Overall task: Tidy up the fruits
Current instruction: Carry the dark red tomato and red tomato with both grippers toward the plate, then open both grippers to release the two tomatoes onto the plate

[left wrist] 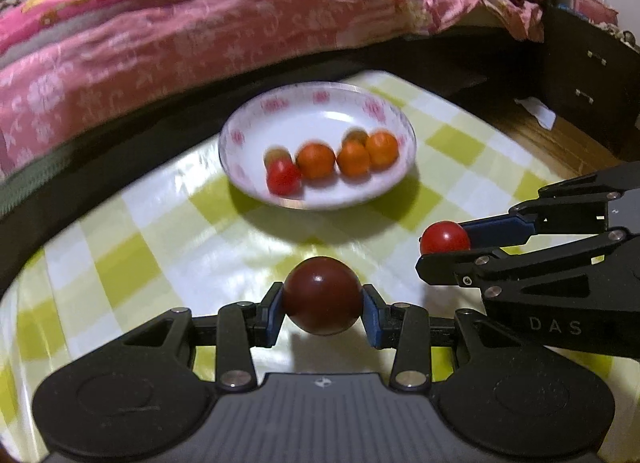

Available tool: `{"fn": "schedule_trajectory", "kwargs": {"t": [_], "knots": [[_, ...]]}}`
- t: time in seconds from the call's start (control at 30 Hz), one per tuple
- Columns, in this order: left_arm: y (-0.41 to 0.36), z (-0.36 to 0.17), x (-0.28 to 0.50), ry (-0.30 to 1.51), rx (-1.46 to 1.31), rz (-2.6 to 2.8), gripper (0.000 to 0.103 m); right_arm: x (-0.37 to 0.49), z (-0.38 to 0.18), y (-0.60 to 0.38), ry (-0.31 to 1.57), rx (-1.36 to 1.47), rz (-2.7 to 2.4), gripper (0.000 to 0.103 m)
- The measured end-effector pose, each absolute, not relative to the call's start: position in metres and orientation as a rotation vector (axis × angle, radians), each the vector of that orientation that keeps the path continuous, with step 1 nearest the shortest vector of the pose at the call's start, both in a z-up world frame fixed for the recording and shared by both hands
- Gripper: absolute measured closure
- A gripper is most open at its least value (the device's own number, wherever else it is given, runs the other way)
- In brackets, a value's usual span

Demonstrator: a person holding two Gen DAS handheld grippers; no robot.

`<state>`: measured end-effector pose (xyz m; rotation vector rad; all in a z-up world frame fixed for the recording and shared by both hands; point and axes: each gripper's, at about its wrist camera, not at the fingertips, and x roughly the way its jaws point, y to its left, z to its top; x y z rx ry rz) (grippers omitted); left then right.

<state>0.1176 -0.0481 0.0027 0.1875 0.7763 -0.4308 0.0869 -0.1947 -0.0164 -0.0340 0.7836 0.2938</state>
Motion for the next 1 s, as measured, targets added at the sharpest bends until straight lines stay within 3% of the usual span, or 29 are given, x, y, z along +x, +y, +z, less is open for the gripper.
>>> {"fn": "schedule_trajectory", "kwargs": {"t": [0.53,1.0], "knots": [[-0.063,0.03,0.203,0.69,0.181,-0.366,0.056,0.165,0.01,-0.205,0.672,-0.055,0.251,0.077],[-0.078,0.017,0.274,0.722,0.229,-0.354,0.057,0.243,-0.011,-0.221,0.692,-0.036,0.23,0.076]]}}
